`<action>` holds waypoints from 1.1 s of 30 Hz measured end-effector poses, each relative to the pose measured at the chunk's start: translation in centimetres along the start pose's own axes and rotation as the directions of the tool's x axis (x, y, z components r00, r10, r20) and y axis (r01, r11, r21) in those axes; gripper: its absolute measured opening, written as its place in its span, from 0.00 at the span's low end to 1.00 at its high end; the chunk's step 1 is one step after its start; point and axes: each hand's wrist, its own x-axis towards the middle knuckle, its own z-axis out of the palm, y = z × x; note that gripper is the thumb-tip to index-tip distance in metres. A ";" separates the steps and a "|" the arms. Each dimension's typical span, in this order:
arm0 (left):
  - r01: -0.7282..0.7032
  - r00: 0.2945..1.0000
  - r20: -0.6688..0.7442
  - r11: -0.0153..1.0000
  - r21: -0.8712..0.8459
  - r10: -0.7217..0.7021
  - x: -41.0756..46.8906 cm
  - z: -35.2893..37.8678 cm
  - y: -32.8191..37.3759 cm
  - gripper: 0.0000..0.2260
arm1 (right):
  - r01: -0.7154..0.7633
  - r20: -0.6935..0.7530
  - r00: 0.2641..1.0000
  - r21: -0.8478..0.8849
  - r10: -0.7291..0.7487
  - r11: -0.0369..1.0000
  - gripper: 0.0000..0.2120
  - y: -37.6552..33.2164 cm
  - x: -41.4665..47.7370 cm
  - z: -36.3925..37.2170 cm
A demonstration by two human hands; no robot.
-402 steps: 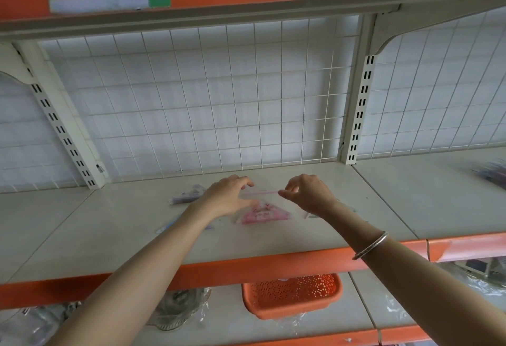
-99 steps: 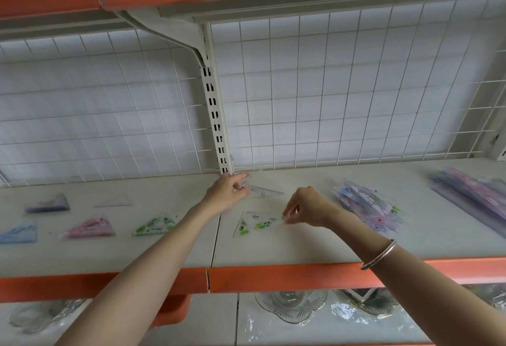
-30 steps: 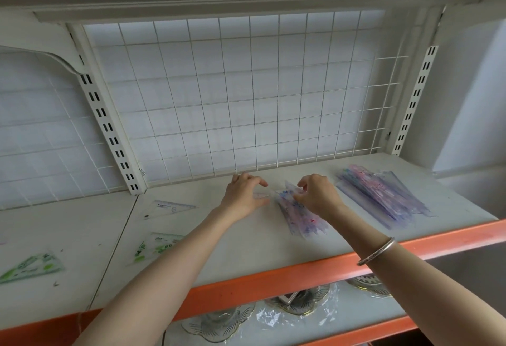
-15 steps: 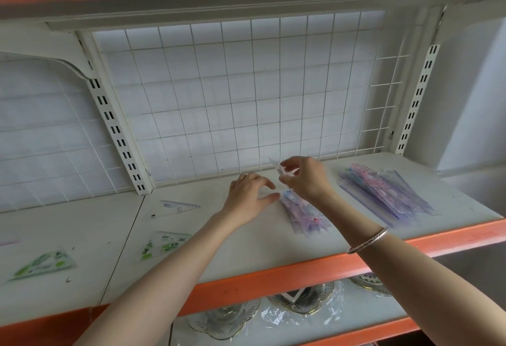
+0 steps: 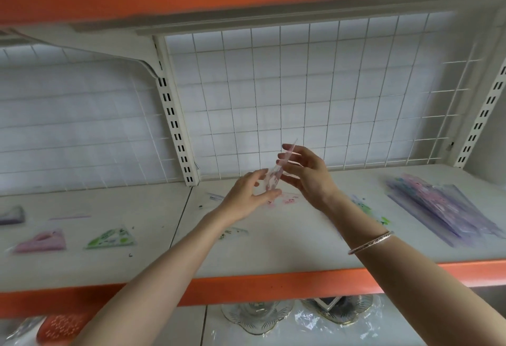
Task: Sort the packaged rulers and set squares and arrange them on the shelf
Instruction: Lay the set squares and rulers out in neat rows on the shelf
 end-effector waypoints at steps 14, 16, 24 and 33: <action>-0.016 0.998 -0.053 0.950 0.310 0.034 -0.8 -2.9 -2.9 0.34 | -0.030 0.027 0.999 -0.395 0.044 0.918 0.12 3.1 0.4 -1.1; -0.042 0.998 -0.035 0.915 0.402 0.060 -0.7 -2.8 -2.9 0.33 | 0.041 0.079 0.997 -0.635 0.013 0.772 0.13 3.3 0.5 -1.4; -0.061 0.998 0.010 0.847 0.528 0.066 0.1 -1.0 -2.6 0.34 | 0.302 0.306 0.950 -0.951 0.061 0.071 0.19 3.4 1.2 -2.1; 0.020 0.998 0.043 0.843 0.537 -0.050 0.5 -1.0 -3.6 0.37 | 0.207 0.204 0.962 -0.978 0.182 0.004 0.18 3.6 4.8 -4.3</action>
